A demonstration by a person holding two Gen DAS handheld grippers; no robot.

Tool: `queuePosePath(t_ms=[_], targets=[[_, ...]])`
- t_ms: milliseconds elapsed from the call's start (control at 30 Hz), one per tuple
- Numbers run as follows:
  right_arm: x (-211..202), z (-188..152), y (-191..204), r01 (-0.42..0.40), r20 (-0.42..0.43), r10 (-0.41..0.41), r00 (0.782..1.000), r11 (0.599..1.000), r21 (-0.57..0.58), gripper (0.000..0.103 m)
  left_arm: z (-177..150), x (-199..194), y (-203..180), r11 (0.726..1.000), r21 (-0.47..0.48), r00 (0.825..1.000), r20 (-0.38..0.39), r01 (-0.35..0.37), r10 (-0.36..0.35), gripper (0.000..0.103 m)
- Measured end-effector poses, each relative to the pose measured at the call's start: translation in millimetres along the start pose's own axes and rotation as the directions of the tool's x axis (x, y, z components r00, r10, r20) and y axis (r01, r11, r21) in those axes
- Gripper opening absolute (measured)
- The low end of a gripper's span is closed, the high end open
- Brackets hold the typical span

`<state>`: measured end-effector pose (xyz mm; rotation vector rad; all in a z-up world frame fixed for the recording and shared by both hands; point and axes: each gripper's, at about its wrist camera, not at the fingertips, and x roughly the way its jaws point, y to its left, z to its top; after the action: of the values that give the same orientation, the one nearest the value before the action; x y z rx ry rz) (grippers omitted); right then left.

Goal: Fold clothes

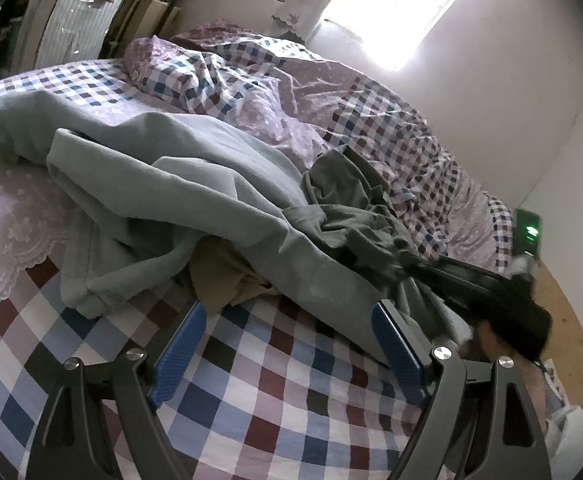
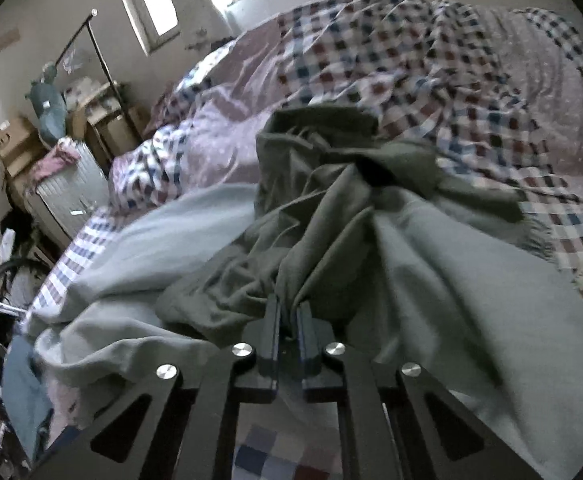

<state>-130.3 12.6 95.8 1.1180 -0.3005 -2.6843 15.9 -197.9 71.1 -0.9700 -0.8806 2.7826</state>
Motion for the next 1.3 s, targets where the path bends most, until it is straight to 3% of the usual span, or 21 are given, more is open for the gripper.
queuePosePath(t_ms=[200,467,567,700,833,1033,1100,1167,1300], targets=[[-64.4,-4.0,-36.2,-0.027,0.065,0.024,0.998,0.998,0.048,0.004,-4.6,0.9,-12.1,0.999,0.03,0.999,-0.011,0.044,-0.044,0.088],[-132.2,-32.2,-51.6,-0.055,0.102,0.052,0.993,0.998,0.023,0.003,-16.1,2.4,-38.0,0.976,0.077,0.978,-0.046,0.206,-0.203,0.088],[-156.9,-47.0,-52.5,-0.056,0.116,0.056,0.992,0.998,-0.005,0.003,-18.9,0.0,-46.3,0.947,0.053,0.948,-0.054,0.318,-0.315,0.088],[-189.7,-66.6,-53.6,-0.057,0.134,0.062,0.989,0.997,-0.043,0.003,-22.4,1.5,-50.9,0.879,-0.02,0.874,-0.093,0.477,-0.477,0.088],[-198.3,-98.0,-54.0,-0.045,0.111,0.054,0.992,0.995,-0.085,0.003,-23.5,6.8,-52.9,0.861,-0.056,0.851,-0.135,0.505,-0.508,0.088],[-174.3,-143.9,-71.0,0.053,0.065,-0.043,0.997,0.985,-0.164,0.007,-31.8,21.7,-53.4,0.885,-0.069,0.862,-0.203,0.46,-0.464,0.088],[-169.3,-153.0,-74.6,0.122,0.071,-0.109,0.991,0.97,-0.212,0.016,-35.1,24.1,-54.9,0.895,-0.048,0.869,-0.222,0.443,-0.442,0.088],[-171.0,-160.2,-78.2,0.113,0.072,-0.1,0.992,0.97,-0.216,0.046,-39.6,23.1,-55.6,0.905,-0.002,0.88,-0.232,0.426,-0.415,0.088],[-178.2,-171.4,-70.7,0.091,0.084,-0.071,0.994,0.963,-0.254,0.052,-47.0,26.6,-56.7,0.918,0.042,0.885,-0.285,0.394,-0.367,0.088]])
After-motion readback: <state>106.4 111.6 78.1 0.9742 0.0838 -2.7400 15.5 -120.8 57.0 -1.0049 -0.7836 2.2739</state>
